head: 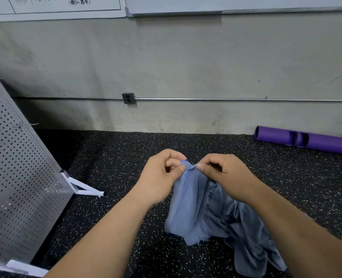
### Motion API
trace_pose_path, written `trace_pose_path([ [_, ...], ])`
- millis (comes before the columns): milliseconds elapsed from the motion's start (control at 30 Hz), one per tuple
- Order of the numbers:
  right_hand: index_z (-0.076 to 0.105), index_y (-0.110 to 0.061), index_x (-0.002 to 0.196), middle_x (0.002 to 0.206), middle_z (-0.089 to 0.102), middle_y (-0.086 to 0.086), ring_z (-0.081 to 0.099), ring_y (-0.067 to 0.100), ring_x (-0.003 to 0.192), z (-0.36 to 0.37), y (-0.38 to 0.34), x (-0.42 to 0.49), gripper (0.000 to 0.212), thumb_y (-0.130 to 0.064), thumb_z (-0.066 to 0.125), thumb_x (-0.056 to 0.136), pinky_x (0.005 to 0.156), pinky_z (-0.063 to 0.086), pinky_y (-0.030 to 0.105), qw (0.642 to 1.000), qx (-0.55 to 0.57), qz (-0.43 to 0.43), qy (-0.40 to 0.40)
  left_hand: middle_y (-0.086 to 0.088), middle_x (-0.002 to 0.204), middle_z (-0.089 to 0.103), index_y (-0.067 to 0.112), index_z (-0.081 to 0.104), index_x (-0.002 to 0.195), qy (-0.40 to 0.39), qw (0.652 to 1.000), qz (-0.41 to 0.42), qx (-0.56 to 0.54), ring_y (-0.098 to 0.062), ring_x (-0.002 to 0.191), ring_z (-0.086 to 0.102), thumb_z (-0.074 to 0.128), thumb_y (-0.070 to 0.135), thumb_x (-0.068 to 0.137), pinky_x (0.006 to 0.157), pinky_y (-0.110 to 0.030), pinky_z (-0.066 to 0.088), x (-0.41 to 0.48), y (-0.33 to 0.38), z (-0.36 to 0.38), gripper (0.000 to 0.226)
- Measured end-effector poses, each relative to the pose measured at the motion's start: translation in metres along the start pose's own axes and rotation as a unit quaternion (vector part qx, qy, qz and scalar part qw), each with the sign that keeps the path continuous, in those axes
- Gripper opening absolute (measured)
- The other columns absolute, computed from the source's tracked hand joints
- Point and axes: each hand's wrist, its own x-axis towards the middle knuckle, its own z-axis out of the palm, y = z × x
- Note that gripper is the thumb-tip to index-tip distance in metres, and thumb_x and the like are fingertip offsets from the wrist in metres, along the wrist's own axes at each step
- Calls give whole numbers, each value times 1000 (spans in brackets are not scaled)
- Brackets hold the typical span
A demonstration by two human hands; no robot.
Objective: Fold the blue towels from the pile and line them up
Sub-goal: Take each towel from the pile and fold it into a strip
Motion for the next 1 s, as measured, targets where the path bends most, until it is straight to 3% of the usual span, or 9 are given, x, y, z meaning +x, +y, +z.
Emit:
trace_pose_path([
  [100,74,-30,92,72,65,-17,53,-1,65,0,-6,0,17,-31,64,105,64,43,16,999,29,-12,-14,-12,86,75,18,69,109,7,1000,2,-3,-14,78,59,74,4,97,79,-22,52,1,1,1,18],
  [267,75,-22,93,68,62,-18,49,-3,61,1,-9,1,21,-29,61,107,61,40,13,998,56,-3,9,-17,89,76,13,70,107,-18,1000,-2,-21,-16,78,60,73,1,97,83,-29,55,-1,1,3,15],
  [433,72,-27,83,71,62,14,44,8,59,6,4,4,26,-42,64,103,58,38,30,999,-12,29,35,-8,90,80,13,74,108,-21,997,-11,-68,-15,86,70,71,5,100,95,-38,57,-5,8,6,12],
  [633,67,-33,79,64,60,-7,47,2,59,10,2,2,26,-43,63,103,59,40,19,997,-61,19,36,-11,88,79,14,76,105,-18,997,-16,-74,-16,84,69,70,4,100,91,-37,56,-6,8,8,12],
  [800,71,-28,77,58,57,-14,47,3,56,10,0,2,26,-40,69,100,57,38,16,997,-48,14,55,-24,95,76,11,74,107,-29,995,-2,-92,-24,85,65,83,9,91,88,-38,56,-3,4,8,19],
  [900,72,-29,79,61,61,-12,49,2,57,12,3,3,21,-42,75,95,58,41,18,997,-20,27,63,-14,88,77,13,72,109,-26,998,15,-63,-20,80,62,77,4,95,84,-37,54,-2,0,6,18],
  [1000,76,-37,99,73,67,-8,53,3,63,9,7,3,6,-40,77,94,62,46,21,998,19,30,43,-3,86,76,18,67,113,-35,998,34,-26,-16,78,60,70,5,100,82,-32,53,-2,0,4,18],
])
